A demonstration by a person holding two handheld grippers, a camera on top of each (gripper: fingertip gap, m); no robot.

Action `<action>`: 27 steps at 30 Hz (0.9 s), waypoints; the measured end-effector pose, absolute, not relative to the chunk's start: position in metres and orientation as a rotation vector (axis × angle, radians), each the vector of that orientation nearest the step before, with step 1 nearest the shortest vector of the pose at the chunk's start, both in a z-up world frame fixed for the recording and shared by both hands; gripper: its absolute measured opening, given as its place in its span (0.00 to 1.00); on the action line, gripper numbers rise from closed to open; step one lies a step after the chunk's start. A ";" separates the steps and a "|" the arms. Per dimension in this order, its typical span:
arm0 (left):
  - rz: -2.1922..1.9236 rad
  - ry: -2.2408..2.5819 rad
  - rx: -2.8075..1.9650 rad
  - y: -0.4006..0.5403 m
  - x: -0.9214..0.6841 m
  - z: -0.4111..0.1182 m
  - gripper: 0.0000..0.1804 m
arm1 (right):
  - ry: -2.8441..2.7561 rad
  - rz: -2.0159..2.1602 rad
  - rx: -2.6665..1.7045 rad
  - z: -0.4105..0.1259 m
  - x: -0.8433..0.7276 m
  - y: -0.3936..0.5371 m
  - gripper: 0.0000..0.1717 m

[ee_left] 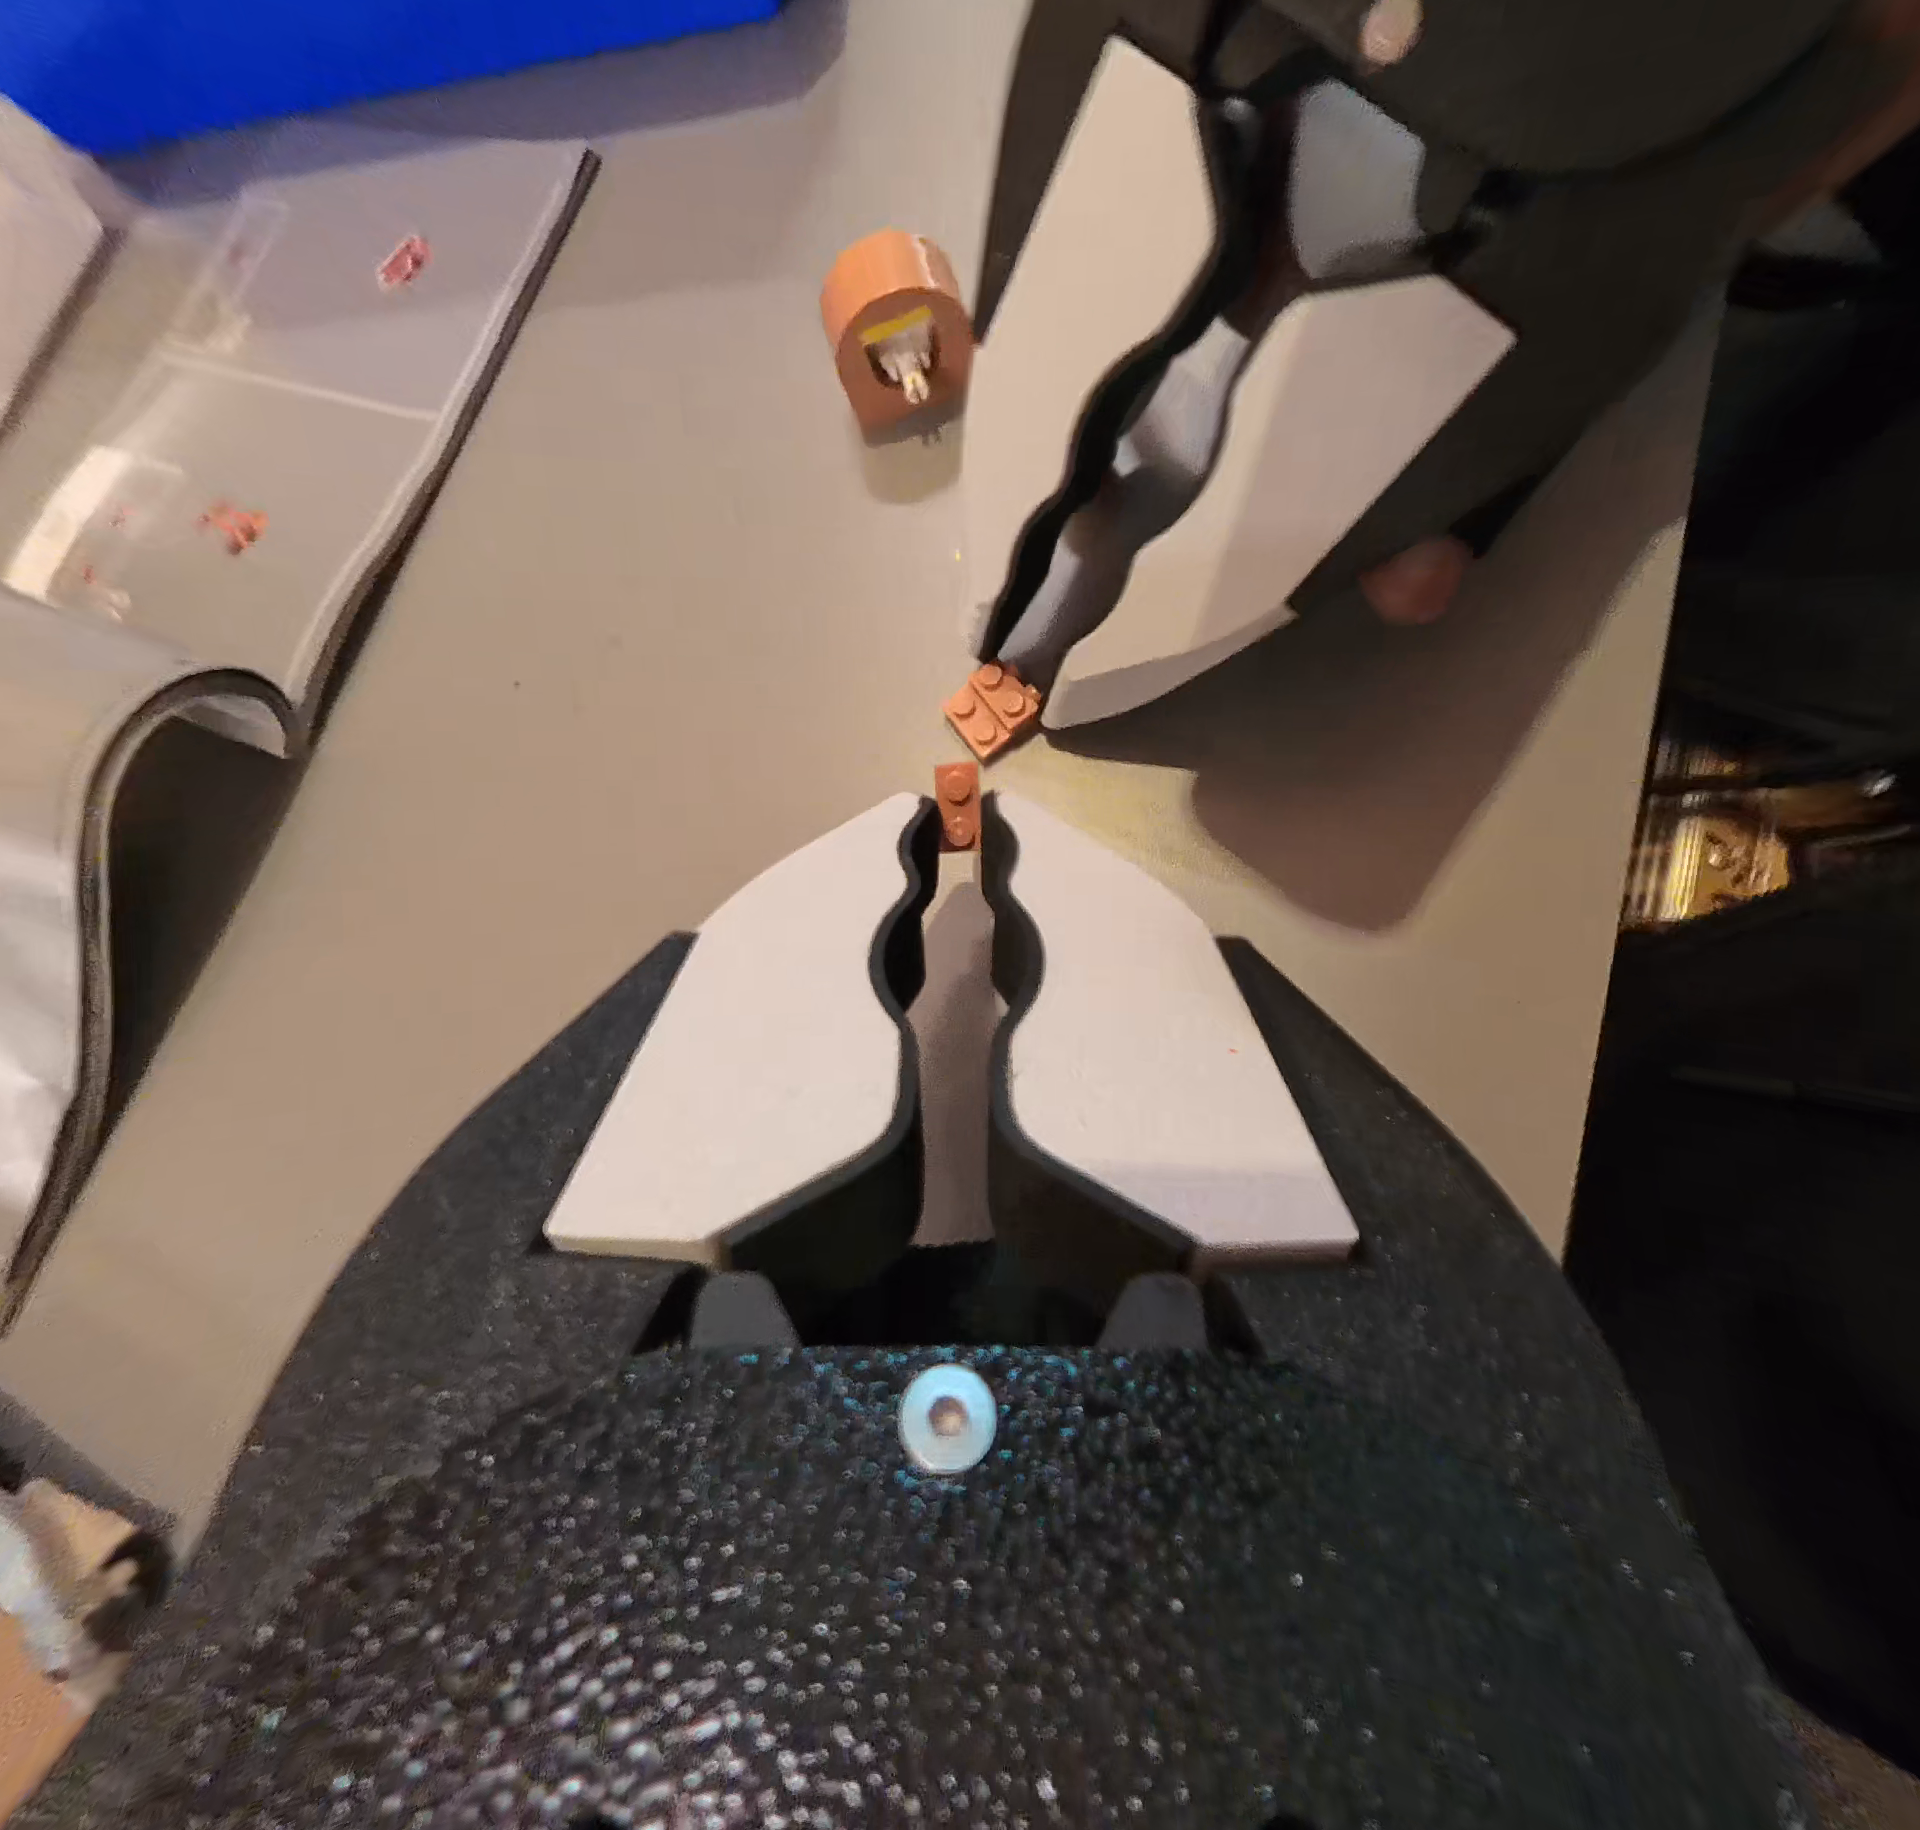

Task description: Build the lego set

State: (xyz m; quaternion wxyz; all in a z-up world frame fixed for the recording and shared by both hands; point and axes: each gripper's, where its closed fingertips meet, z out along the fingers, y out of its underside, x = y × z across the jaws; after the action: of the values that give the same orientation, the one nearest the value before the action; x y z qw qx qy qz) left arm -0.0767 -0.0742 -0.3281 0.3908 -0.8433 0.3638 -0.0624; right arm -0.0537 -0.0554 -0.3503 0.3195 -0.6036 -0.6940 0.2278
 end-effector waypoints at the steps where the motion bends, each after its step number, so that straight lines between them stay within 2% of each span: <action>1: -0.188 0.892 -2.160 -0.073 -0.077 -0.327 0.04 | -1.817 0.610 -1.580 -0.349 -0.054 -0.056 0.09; 6: -0.412 0.742 -2.227 -0.068 -0.070 -0.324 0.04 | -1.753 0.639 -1.565 -0.342 -0.053 -0.055 0.08; 14: -0.552 0.689 -2.310 -0.059 -0.057 -0.326 0.04 | -1.722 0.617 -1.512 -0.337 -0.052 -0.055 0.08; 27: -0.490 0.693 -2.364 -0.055 -0.052 -0.327 0.04 | -1.652 0.652 -1.456 -0.325 -0.050 -0.051 0.08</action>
State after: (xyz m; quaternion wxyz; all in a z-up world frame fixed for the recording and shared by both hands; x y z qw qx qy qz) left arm -0.0521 -0.0546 -0.3270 0.3097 -0.8949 0.2623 -0.1856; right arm -0.0498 -0.0508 -0.3252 0.4101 -0.5782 -0.6560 0.2590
